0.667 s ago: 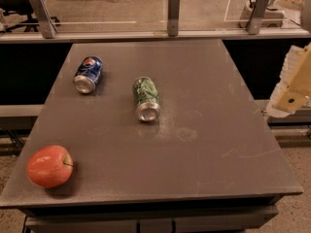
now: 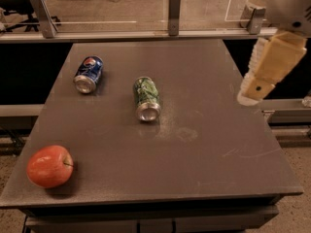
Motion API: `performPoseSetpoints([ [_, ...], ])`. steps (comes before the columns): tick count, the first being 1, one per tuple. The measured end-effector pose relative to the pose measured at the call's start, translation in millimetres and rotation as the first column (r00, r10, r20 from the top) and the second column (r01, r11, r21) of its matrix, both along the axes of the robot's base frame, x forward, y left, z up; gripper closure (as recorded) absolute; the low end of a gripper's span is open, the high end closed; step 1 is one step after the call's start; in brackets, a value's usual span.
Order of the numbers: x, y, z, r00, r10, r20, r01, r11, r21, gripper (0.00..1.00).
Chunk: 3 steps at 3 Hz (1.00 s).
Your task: Place green can upright
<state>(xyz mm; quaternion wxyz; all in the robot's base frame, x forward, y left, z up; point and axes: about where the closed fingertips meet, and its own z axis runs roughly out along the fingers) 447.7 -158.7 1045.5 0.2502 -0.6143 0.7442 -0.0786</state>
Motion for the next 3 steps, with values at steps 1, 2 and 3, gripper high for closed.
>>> performPoseSetpoints([
  [1,34.4,49.7,-13.6,0.9988,0.013,-0.047,-0.013,1.000,0.011,0.00],
  [2,67.0,96.7,-35.4,0.9900,-0.046,-0.133,0.045,0.999,-0.013,0.00],
  [3,83.4,127.7,-60.2,0.9719,-0.151,-0.180,0.136,0.986,-0.096,0.00],
])
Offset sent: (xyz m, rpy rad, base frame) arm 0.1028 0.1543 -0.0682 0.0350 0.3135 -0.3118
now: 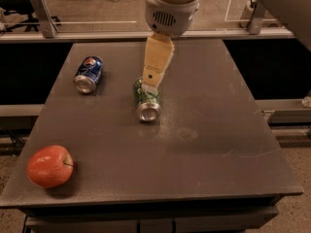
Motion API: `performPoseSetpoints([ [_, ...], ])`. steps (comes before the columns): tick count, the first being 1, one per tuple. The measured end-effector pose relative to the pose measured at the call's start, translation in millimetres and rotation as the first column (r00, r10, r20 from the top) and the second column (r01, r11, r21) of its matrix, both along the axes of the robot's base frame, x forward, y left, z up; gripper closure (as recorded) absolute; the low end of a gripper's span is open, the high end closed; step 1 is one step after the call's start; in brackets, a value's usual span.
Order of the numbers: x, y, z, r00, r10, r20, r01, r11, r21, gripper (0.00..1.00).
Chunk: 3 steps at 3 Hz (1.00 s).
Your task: Place green can upright
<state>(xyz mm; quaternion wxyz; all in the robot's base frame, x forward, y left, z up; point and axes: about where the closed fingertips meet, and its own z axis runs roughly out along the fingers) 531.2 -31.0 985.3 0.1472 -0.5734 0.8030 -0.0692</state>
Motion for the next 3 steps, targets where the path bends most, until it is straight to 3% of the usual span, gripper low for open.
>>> performPoseSetpoints([
  [1,16.1,17.5,-28.1,0.9877,-0.145,-0.059,0.145,0.989,0.000,0.00],
  [2,27.6,24.0,-47.6,0.9471,-0.301,-0.110,0.309,0.949,0.063,0.00],
  [3,29.7,26.9,-47.0,0.9183,-0.379,-0.116,0.390,0.916,0.094,0.00],
])
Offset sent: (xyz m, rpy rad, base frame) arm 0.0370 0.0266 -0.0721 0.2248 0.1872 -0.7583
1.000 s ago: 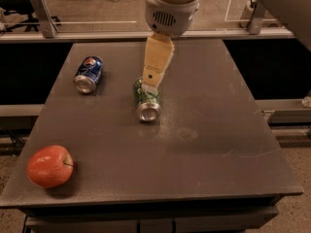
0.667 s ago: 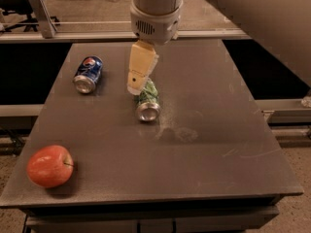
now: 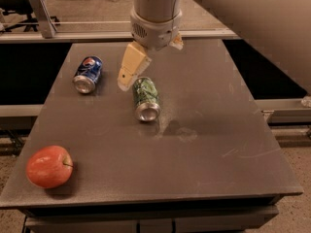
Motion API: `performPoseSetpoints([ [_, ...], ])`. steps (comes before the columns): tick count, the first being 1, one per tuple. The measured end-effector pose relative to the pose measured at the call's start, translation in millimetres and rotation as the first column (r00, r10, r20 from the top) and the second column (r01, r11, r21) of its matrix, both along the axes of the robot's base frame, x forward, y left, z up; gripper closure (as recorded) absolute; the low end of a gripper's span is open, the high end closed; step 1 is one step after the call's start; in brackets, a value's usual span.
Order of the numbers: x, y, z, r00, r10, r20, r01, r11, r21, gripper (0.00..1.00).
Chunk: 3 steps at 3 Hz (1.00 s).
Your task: Place green can upright
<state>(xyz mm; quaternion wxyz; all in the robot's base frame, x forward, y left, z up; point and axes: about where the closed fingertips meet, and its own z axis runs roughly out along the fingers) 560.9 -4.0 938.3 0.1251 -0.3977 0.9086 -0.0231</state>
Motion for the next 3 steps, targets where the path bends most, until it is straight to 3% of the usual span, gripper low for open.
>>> performPoseSetpoints([
  [1,6.6,6.7,-3.1,0.9994,-0.019,-0.028,0.020,0.999,0.047,0.00],
  [2,30.7,15.2,-17.7,0.9895,-0.134,-0.055,0.136,0.990,0.035,0.00],
  [3,47.7,27.1,-36.3,0.9552,-0.289,-0.061,0.289,0.957,-0.014,0.00],
])
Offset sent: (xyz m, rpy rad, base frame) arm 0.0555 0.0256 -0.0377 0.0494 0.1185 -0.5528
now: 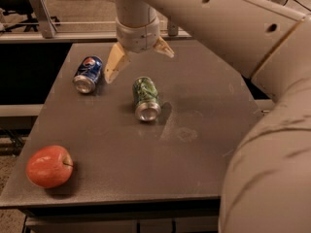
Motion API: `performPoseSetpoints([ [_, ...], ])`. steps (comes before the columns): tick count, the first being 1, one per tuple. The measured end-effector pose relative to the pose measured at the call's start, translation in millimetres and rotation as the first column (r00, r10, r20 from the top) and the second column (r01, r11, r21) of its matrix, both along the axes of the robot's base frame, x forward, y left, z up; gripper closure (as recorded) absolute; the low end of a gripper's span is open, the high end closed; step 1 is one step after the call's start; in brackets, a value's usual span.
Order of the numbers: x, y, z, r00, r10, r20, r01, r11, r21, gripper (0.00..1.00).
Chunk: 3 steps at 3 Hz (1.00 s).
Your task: Place green can upright
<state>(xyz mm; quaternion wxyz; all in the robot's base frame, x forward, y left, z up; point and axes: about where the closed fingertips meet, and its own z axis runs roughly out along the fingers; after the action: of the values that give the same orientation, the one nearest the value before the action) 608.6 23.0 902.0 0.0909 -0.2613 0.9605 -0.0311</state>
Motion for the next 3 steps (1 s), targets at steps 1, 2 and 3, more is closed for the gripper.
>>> performPoseSetpoints([
  [1,-1.9,2.9,-18.9,0.9838,-0.176,-0.031,0.176,0.984,0.001,0.00],
  [2,-12.2,3.7,-32.7,0.9436,-0.327,-0.051,0.327,0.945,-0.009,0.00],
  [3,-23.3,2.4,-47.6,0.8989,-0.431,-0.077,0.432,0.902,-0.005,0.00],
])
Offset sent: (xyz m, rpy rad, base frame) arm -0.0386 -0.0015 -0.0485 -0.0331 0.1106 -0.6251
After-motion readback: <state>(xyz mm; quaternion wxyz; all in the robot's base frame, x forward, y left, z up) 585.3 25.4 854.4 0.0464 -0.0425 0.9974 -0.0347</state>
